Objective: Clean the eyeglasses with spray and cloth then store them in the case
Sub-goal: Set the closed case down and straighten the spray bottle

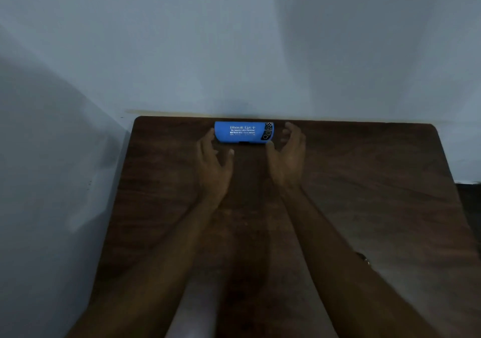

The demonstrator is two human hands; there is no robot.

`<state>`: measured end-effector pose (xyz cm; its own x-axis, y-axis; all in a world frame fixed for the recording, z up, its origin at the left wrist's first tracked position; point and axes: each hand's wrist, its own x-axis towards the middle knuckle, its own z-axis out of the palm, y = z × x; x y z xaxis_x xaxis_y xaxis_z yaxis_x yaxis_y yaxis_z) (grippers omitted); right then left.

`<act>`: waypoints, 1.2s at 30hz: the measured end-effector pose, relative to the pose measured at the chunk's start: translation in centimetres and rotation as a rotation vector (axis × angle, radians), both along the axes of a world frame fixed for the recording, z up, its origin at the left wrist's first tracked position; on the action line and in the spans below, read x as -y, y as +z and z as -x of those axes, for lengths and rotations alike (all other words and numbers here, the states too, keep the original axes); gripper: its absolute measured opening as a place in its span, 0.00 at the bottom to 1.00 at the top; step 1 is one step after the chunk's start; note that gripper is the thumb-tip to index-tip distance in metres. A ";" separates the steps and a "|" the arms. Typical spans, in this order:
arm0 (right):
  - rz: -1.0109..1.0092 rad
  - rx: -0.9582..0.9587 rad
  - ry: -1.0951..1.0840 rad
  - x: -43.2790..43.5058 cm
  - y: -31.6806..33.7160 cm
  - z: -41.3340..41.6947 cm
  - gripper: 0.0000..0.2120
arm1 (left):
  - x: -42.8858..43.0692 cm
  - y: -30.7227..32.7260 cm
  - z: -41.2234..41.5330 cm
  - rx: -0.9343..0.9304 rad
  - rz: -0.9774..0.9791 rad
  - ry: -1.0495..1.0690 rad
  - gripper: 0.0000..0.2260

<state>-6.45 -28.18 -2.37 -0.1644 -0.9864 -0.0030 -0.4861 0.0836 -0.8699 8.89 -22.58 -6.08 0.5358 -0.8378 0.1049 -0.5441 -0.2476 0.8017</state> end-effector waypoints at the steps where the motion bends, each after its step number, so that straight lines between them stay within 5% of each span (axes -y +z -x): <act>1: 0.027 -0.013 0.013 -1.0 0.7 0.5 0.29 | -1.4 -0.1 1.4 0.016 -0.017 -0.055 0.29; 7: 0.094 -0.084 0.110 -6.0 4.1 5.1 0.28 | -7.8 -2.0 8.0 0.149 -0.157 -0.325 0.30; 17: 0.079 -0.192 0.137 -11.4 5.6 15.3 0.23 | -10.7 -3.3 11.8 0.373 -0.252 -0.399 0.31; 27: -0.172 0.112 -0.042 -16.1 3.9 21.6 0.23 | -10.9 -4.1 12.3 0.443 -0.266 -0.404 0.30; 36: -0.354 0.119 0.069 -18.2 0.6 23.3 0.27 | -10.9 -4.4 12.4 0.483 -0.249 -0.400 0.30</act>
